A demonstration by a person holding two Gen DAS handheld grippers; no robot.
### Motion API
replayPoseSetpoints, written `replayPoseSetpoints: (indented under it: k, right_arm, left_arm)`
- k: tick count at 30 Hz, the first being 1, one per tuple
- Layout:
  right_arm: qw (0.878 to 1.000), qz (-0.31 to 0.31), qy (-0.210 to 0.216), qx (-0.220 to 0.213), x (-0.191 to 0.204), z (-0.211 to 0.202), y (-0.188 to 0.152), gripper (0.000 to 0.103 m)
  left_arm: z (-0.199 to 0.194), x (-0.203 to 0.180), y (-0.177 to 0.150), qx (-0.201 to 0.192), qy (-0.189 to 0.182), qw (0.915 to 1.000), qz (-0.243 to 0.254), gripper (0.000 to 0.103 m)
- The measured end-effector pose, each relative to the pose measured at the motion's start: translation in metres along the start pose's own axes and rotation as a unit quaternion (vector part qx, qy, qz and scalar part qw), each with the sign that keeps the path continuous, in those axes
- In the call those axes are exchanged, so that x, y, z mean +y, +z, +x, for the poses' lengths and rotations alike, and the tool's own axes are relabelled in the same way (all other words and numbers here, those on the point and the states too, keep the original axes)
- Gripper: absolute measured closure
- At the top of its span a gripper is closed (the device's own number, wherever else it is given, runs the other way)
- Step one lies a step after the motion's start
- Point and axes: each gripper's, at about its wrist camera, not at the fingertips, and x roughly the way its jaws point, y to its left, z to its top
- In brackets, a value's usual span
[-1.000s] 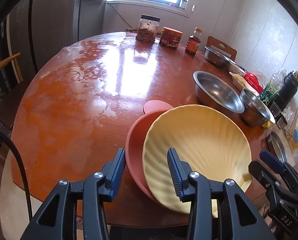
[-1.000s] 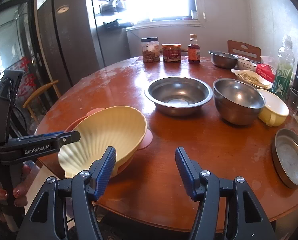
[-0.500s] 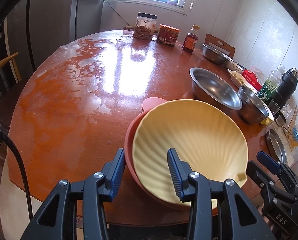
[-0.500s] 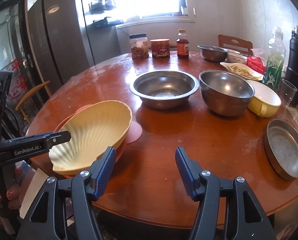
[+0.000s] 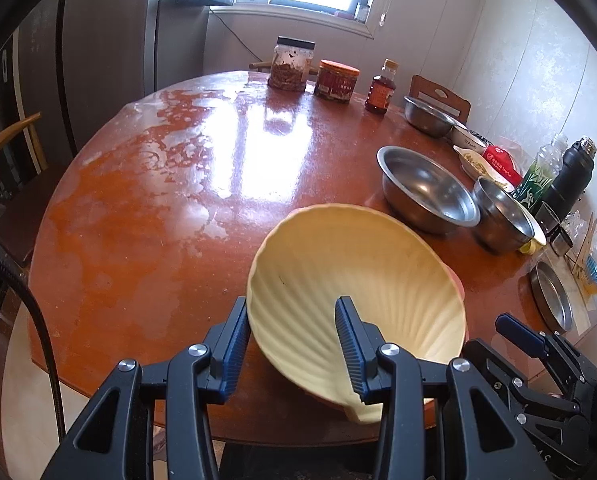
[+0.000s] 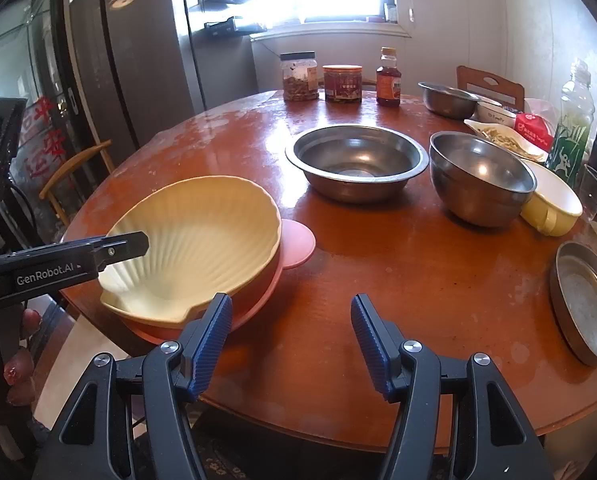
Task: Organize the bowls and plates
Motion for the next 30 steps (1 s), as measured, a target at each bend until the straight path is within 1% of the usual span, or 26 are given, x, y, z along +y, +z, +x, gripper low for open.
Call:
replayPoseSetpoints:
  k: [10, 11, 12, 14, 19, 22, 25, 30]
  right_arm:
    - [1.0, 0.012, 0.001, -0.02, -0.007, -0.015, -0.001, 0.039]
    - [1.0, 0.014, 0.002, -0.023, -0.008, -0.017, -0.001, 0.038]
    - [1.0, 0.015, 0.002, -0.026, -0.01, -0.018, -0.001, 0.034]
    - [0.999, 0.017, 0.003, -0.03, -0.011, -0.022, -0.001, 0.029]
    - [0.999, 0.023, 0.004, -0.039, -0.015, -0.029, -0.001, 0.029]
    - [0.999, 0.026, 0.003, -0.046, -0.019, -0.034, 0.0, 0.029]
    - [0.998, 0.032, 0.001, -0.055, -0.023, -0.041, 0.001, 0.029]
    - [0.996, 0.043, -0.007, -0.074, -0.036, -0.052, 0.003, 0.028]
  left_arm:
    - [-0.013, -0.003, 0.001, -0.014, 0.014, 0.9998, -0.006, 0.06]
    - [-0.016, -0.003, 0.002, -0.018, 0.017, 0.9997, -0.008, 0.058]
    - [-0.015, -0.003, 0.002, -0.019, 0.021, 0.9996, -0.007, 0.056]
    - [-0.018, -0.004, 0.002, -0.024, 0.031, 0.9992, -0.006, 0.054]
    - [-0.024, -0.009, 0.001, -0.032, 0.038, 0.9987, -0.001, 0.053]
    - [-0.032, -0.019, 0.0, -0.045, 0.042, 0.998, 0.015, 0.05]
    - [-0.04, -0.029, 0.0, -0.058, 0.034, 0.9974, 0.026, 0.046]
    - [-0.046, -0.05, 0.0, -0.06, 0.019, 0.9974, 0.033, 0.041]
